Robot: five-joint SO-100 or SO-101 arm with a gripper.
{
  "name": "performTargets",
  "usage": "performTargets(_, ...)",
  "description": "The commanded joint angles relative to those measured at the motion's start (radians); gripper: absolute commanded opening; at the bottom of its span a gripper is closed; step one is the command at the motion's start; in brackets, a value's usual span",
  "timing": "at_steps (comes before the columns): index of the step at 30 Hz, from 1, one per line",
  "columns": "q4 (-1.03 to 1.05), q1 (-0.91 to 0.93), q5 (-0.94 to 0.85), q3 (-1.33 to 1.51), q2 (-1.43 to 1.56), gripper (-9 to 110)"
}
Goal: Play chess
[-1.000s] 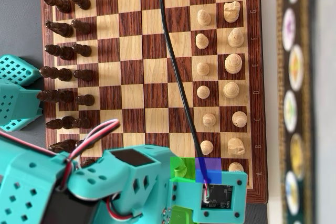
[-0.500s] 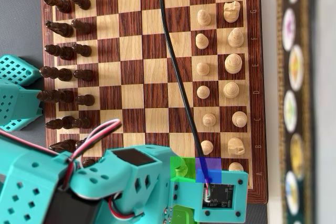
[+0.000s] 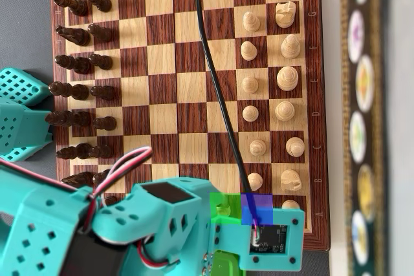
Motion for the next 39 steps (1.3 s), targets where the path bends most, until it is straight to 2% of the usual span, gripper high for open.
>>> performTargets(1,-0.002,-0.005,-0.003,-0.018,0.014,13)
performTargets(39,0.020,-0.015,-0.005,-0.078,0.015,16)
